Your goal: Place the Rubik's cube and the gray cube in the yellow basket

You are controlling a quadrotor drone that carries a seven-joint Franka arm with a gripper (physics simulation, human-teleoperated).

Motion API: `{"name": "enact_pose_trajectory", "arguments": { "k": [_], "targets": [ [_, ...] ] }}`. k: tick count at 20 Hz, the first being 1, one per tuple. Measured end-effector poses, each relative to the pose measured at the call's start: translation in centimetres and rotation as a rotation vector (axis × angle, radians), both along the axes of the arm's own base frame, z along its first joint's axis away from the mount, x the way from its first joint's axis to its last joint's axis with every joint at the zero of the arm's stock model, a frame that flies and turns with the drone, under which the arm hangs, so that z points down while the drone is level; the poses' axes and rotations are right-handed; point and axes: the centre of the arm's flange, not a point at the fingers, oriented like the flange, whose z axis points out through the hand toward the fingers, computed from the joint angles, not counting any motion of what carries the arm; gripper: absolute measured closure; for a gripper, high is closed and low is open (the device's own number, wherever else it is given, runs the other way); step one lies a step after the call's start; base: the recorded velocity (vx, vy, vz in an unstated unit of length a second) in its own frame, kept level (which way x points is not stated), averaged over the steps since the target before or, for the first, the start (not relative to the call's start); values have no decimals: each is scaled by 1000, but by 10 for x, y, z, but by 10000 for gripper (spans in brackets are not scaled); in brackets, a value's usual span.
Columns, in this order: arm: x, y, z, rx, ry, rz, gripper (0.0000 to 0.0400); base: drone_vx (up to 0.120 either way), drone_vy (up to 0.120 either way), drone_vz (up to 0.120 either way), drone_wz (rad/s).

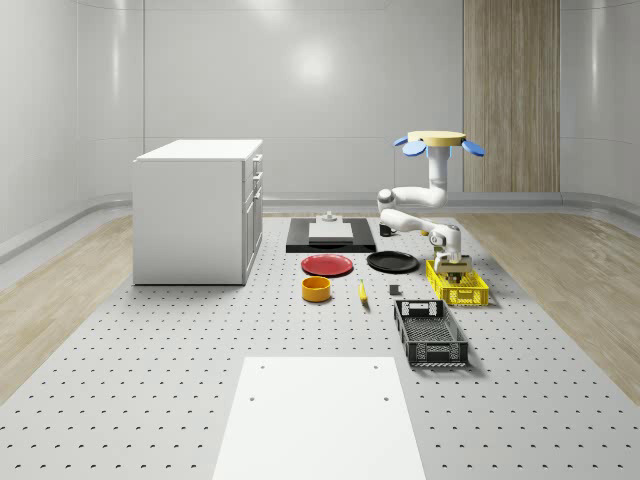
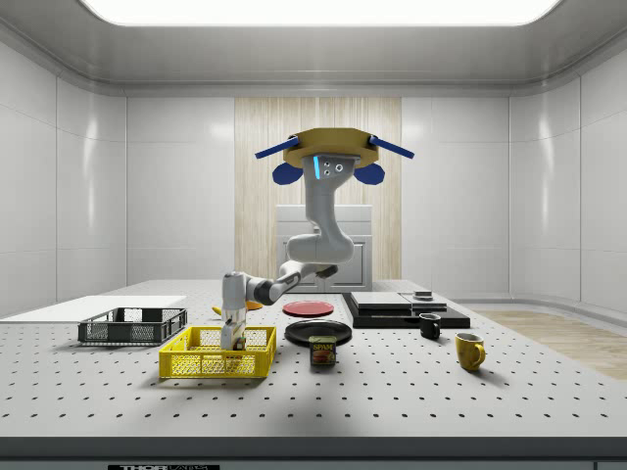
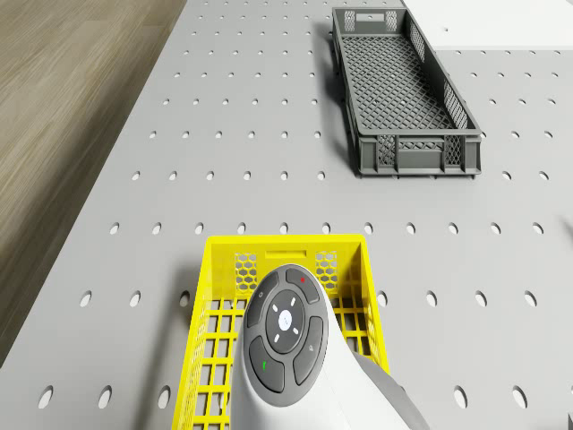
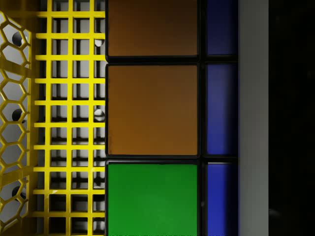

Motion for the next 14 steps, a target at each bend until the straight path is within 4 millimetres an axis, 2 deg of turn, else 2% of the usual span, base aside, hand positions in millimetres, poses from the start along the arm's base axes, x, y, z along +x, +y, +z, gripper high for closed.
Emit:
{"name": "enact_pose_trajectory", "arguments": {
  "k": [4,9,14],
  "targets": [
    [0,0,1,0,0,0,20,0,0,0,0],
    [0,0,-14,0,0,0,6,0,0,8,0],
    [0,0,-31,0,0,0,2,0,0,120,0]
  ]
}}
